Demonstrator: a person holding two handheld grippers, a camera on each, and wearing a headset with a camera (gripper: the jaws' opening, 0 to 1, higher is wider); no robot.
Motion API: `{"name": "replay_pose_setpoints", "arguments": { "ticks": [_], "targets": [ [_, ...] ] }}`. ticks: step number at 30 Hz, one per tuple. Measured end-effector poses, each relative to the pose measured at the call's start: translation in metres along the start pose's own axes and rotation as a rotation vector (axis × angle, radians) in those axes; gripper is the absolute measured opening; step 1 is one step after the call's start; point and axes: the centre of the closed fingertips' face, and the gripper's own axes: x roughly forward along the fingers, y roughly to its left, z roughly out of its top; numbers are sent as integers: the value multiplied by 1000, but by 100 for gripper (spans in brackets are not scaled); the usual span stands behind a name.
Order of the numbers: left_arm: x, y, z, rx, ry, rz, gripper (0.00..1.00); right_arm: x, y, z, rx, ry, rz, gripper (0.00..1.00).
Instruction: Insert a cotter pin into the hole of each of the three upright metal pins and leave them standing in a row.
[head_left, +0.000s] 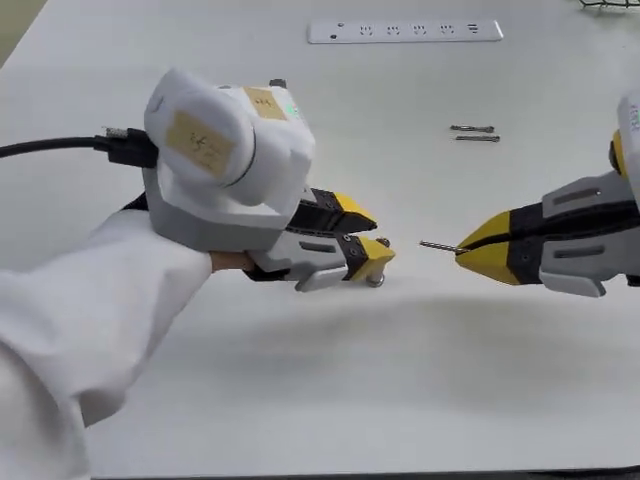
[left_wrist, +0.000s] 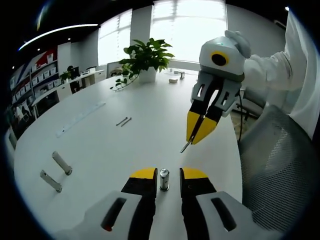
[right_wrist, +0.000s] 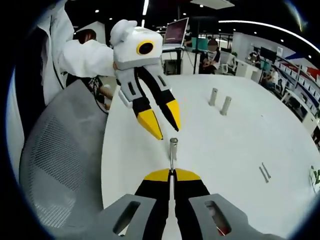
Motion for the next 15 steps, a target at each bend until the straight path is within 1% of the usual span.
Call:
{"name": "replay_pose_setpoints", "arguments": {
  "ticks": [1,4,10,14,15],
  "targets": [
    [1,0,-1,0,4,-1,15,1,0,0,0,1,1,0],
    [6,2,-7,13,40,-9,15,6,-2,-3,2,7,13,0],
    [12,3,-10,24,63,-26,15,13,-5,-6,-4,16,29,0],
    [14,4,-13,31,76,-36,11,18,-6,-6,-10,16,39,0],
    [14,3,-14,26,86,-44,10,19,-6,-6,-11,16,42,0]
  ]
}}
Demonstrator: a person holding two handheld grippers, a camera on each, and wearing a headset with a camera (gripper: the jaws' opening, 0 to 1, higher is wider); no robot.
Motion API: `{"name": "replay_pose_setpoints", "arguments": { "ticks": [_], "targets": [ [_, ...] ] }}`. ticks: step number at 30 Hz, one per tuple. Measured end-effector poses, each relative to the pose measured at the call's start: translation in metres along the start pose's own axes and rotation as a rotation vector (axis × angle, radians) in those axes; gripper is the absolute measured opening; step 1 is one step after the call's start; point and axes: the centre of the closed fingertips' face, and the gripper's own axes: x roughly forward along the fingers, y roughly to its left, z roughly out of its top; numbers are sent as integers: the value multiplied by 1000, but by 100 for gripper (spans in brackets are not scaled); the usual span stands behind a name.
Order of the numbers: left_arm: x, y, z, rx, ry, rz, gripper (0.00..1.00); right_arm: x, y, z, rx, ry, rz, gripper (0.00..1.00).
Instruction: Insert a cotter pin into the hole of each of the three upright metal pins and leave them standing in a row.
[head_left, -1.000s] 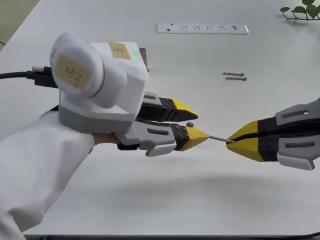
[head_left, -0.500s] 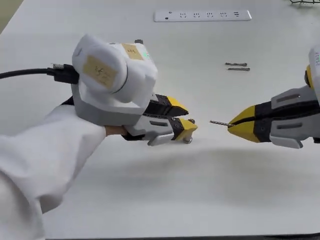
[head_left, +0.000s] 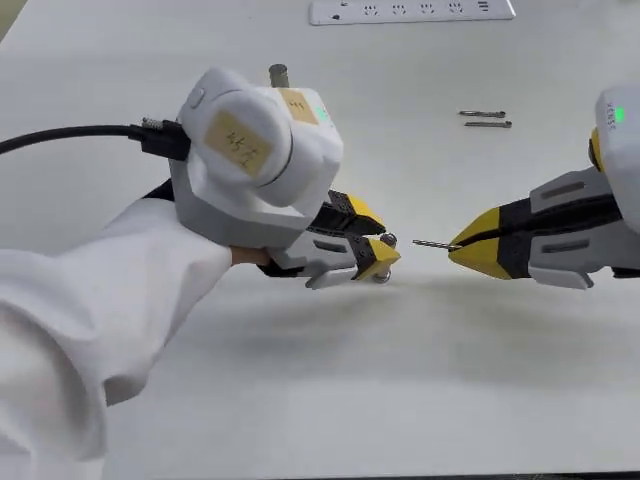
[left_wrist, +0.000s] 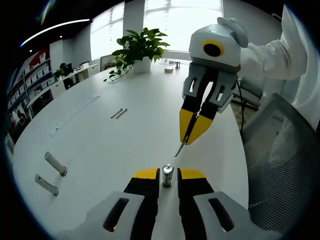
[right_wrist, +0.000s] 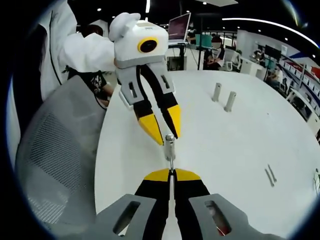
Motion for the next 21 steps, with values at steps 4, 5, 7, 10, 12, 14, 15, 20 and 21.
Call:
{"name": "replay_pose_setpoints", "arguments": {
  "ticks": [4,5,7,10,12,14,15,20,21],
  "targets": [
    [0,1,-2,2,6,1,8,5,-1,0,-10,4,13,0],
    [0,0,-2,0,5,-1,8,5,-3,-1,-14,5,15,0],
    [0,0,-2,7,9,-4,8,6,-4,-2,-19,7,22,0],
    [0,1,-3,17,12,-2,7,8,-5,-2,-29,9,31,0],
    [1,1,-2,22,12,-3,7,9,-5,-2,-33,11,34,0],
    [2,2,-1,25,13,-8,6,10,-7,-2,-36,11,39,0],
    [2,2,-1,24,14,-11,6,11,-7,-2,-38,13,41,0],
    [2,2,-1,34,18,-17,6,12,-7,-3,-47,13,50,0],
    [2,2,-1,34,18,-17,6,12,-6,-2,-49,13,51,0]
  ]
}}
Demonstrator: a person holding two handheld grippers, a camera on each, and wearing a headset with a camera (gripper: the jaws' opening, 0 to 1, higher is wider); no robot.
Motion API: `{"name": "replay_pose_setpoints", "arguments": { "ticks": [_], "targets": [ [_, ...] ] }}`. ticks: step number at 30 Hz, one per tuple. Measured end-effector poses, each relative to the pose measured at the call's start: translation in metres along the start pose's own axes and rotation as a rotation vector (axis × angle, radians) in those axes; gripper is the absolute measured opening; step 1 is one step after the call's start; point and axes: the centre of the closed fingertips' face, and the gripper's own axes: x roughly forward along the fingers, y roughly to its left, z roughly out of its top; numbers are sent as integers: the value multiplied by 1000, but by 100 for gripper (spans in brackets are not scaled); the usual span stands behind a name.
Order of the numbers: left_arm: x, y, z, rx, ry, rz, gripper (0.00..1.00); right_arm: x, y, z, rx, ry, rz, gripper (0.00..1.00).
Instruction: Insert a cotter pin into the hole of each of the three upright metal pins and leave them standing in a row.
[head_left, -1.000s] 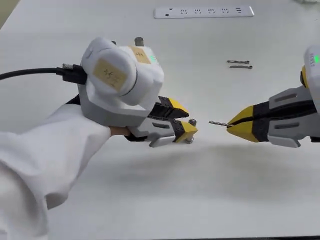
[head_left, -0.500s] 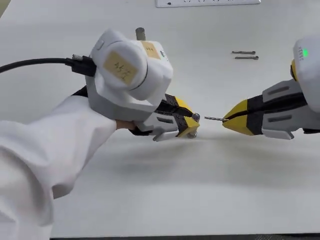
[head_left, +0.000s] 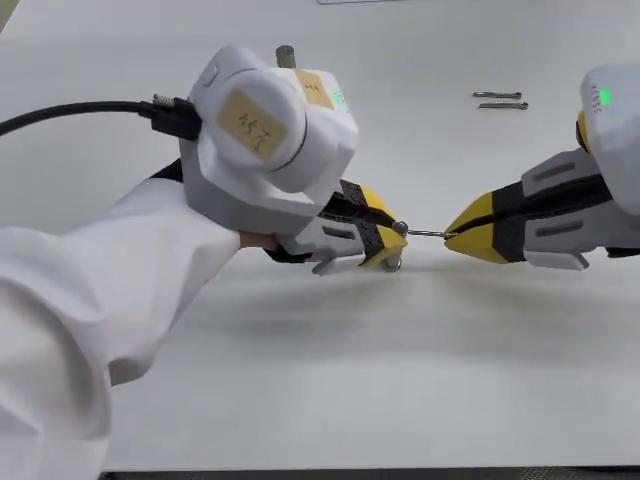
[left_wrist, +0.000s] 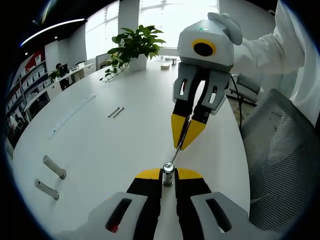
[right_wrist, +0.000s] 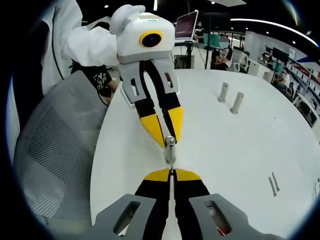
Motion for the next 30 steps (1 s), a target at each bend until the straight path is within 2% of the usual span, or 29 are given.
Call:
{"name": "replay_pose_setpoints", "arguments": {
  "ticks": [13,22,28,30],
  "targets": [
    [0,-3,0,12,0,-5,6,8,-1,5,-22,-7,1,0],
    [0,-3,0,12,-2,-9,6,17,2,16,-45,-19,9,0],
    [0,-3,0,6,-7,-7,6,22,3,21,-91,-17,8,0],
    [0,-3,0,8,-7,-7,6,23,4,23,-128,-14,17,0]
  ]
}}
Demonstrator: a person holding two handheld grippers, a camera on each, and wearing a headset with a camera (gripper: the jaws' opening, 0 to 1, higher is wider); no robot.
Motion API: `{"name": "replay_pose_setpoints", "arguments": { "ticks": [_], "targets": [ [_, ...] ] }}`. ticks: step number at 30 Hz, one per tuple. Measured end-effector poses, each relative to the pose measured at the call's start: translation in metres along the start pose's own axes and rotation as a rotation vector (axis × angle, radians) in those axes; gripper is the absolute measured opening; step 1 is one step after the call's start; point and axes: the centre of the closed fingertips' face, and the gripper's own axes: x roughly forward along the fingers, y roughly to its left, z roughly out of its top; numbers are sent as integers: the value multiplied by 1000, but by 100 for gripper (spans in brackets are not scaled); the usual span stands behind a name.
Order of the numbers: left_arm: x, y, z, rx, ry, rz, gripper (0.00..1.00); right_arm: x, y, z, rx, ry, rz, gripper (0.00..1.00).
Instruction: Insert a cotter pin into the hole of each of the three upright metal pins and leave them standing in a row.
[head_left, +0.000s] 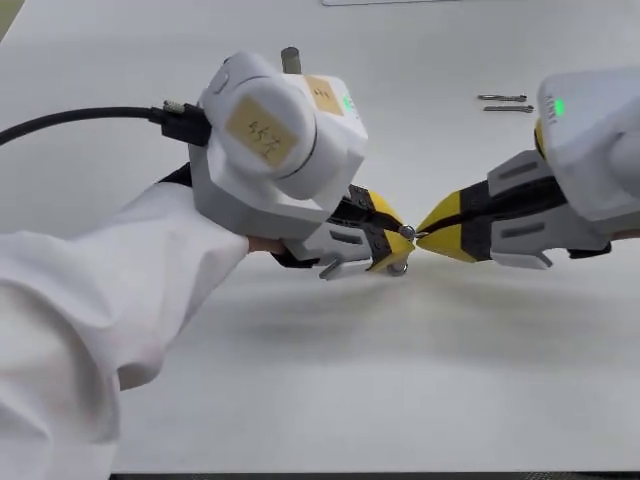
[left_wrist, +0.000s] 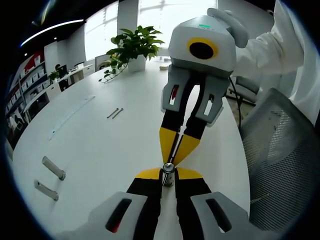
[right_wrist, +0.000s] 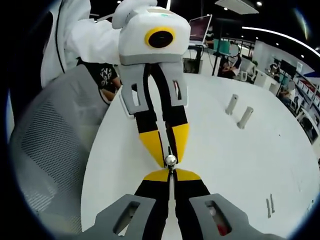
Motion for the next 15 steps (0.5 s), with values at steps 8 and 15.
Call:
{"name": "replay_pose_setpoints", "arguments": {
  "ticks": [8,15],
  "targets": [
    [0,1,0,-3,-2,3,6,-2,-2,0,-15,3,-10,0],
    [0,1,-1,-5,-1,5,6,-10,1,-2,-2,7,-17,2]
  ]
}}
